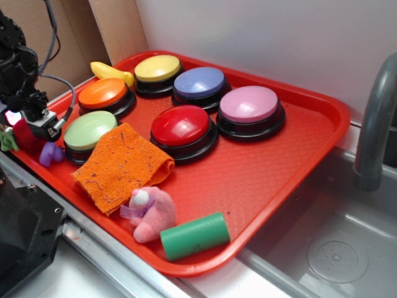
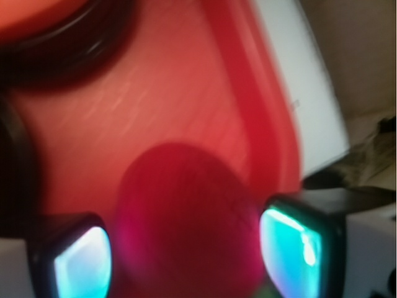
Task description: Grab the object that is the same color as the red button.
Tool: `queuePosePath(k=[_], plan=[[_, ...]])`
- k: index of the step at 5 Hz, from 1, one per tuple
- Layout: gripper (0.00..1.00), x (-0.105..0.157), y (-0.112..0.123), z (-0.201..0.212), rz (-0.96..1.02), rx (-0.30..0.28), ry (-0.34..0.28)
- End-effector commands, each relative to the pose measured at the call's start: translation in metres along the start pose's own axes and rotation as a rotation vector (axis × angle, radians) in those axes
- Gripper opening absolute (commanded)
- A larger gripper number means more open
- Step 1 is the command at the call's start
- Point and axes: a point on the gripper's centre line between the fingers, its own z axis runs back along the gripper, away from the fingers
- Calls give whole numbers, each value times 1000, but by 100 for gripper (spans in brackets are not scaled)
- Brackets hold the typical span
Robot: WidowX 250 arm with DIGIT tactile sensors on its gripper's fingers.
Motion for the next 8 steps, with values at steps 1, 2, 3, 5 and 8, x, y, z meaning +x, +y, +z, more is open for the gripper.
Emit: queuePosePath(k=[1,2,3,5,8], plan=[[0,-1,4,-9,-22,-2,13],[0,0,3,-9,2,5,22],[0,-1,5,0,68,-8,96],[0,7,-32,86,139,-73,40],[0,7,-155,167,-252,-282,-79]])
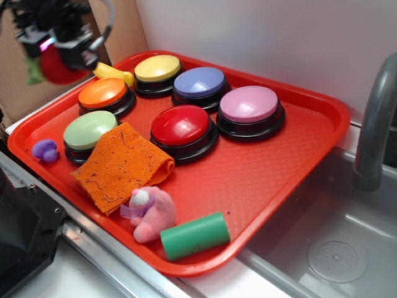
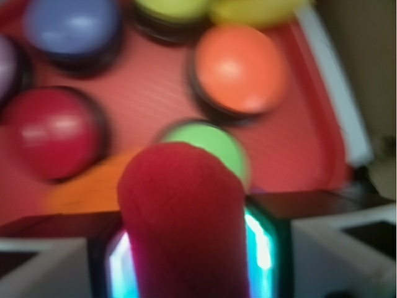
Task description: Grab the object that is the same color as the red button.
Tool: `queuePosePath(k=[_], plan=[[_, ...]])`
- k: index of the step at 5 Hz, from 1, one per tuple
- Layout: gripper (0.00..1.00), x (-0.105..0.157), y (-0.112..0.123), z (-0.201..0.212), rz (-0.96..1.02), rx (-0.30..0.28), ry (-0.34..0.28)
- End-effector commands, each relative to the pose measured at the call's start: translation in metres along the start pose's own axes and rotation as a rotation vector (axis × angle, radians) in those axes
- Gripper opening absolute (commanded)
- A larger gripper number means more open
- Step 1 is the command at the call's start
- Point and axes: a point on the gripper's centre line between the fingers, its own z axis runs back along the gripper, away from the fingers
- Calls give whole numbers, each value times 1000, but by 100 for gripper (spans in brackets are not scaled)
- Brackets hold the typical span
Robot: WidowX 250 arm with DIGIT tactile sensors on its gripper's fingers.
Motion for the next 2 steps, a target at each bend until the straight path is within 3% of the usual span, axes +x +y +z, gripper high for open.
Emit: queuePosePath(k=[1,2], plan=[[0,-3,-45,5,-151,12,-57],[0,-3,-37,1,-167,28,-18]])
